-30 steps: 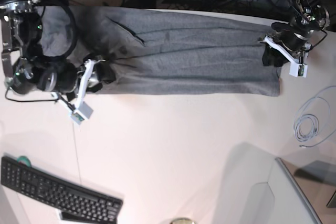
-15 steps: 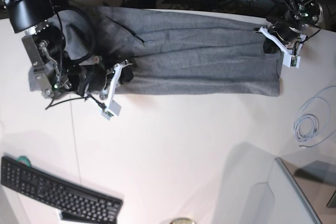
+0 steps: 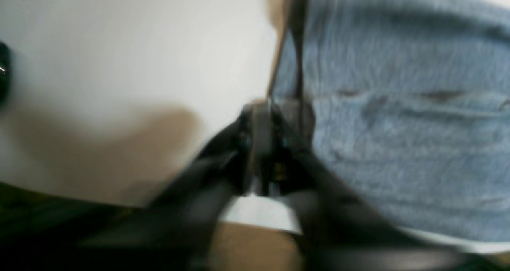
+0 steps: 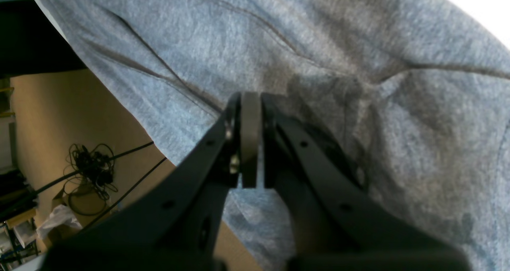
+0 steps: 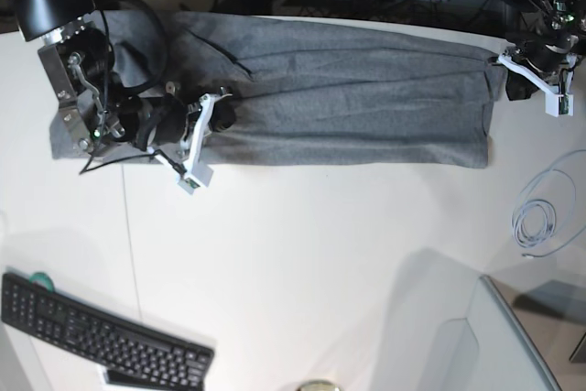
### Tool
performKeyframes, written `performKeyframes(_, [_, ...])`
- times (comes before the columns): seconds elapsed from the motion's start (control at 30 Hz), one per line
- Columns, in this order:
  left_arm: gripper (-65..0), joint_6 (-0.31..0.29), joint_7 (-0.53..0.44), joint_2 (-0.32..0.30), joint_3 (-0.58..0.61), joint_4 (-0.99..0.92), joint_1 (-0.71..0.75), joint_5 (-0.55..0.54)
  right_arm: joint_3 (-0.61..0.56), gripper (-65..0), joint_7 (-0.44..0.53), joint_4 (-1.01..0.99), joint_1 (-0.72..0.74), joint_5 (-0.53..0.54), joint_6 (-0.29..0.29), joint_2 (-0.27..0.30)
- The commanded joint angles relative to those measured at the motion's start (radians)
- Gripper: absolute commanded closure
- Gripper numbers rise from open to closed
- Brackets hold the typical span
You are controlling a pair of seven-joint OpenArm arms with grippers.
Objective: Layout the t-shirt on the table in an organized manner, then fold the t-shirt properly
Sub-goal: 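Grasp the shirt end with the right gripper and the other end with left, then lift the shirt end with the left gripper and fold it toward the right gripper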
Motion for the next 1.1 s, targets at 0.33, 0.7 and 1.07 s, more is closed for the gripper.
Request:
performKeyframes(0.33, [-63.2,-0.001,-0.107,-0.097,0.03,-0.235,-0.033,-0.232,0.005,-2.1,0.013,0.018,0.014,0.014,0.004,0.006])
performKeyframes(0.7, [-60.4,-0.001,-0.184,-0.105,0.194,-0.421,-0.062,-0.232,0.005,-2.1,0.013,0.018,0.012,0.014,0.004,0.004])
performKeyframes(1.07, [0.0,-0.001,-0.184,-0.171,0.119,-0.424,-0.11,-0.233,0.005,-2.1,0.013,0.016,0.012,0.014,0.004,-0.001])
